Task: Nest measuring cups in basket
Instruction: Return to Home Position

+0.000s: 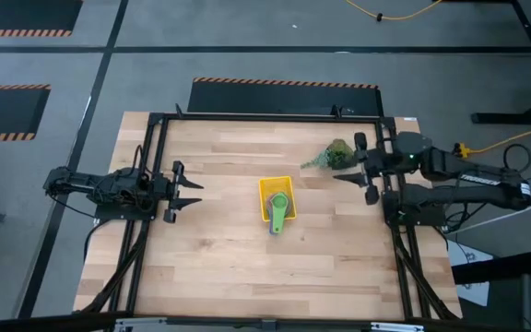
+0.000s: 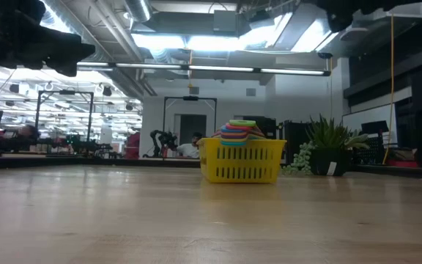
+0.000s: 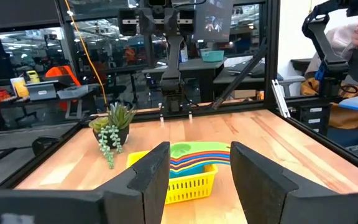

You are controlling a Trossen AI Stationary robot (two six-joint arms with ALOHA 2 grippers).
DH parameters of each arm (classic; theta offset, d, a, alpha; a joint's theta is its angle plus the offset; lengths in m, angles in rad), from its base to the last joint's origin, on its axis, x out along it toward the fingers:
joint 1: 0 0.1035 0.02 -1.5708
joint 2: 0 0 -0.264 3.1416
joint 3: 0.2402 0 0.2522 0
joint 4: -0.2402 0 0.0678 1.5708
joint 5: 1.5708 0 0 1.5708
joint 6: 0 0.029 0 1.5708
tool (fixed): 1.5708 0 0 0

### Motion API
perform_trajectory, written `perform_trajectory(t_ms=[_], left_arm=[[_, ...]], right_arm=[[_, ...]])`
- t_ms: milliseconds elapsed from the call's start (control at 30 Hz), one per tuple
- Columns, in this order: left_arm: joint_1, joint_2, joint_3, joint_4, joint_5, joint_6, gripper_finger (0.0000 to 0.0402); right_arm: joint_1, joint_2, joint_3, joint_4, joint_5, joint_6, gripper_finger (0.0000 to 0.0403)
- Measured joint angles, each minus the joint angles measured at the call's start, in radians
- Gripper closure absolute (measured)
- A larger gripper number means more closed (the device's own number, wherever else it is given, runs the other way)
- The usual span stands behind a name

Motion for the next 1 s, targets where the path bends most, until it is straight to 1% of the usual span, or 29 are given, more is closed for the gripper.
perform_trajectory(t_ms=[100, 300, 533, 1000], left_arm=[[0.000, 0.000, 0.000, 0.000, 0.000, 0.000, 0.0241], [0.000, 0.000, 0.000, 0.000, 0.000, 0.000, 0.0241], [0.000, 0.000, 0.000, 0.000, 0.000, 0.000, 0.0241], [0.000, 0.000, 0.000, 0.000, 0.000, -0.001, 0.0241]], right_arm=[[-0.001, -0.041, 0.000, -0.047, -0.008, -0.011, 0.0295], [-0.001, -0.121, 0.000, -0.067, -0.008, -0.011, 0.0295], [-0.001, -0.206, 0.000, -0.176, -0.008, -0.003, 0.0295], [-0.001, -0.334, 0.000, -0.282, -0.008, 0.007, 0.0295]])
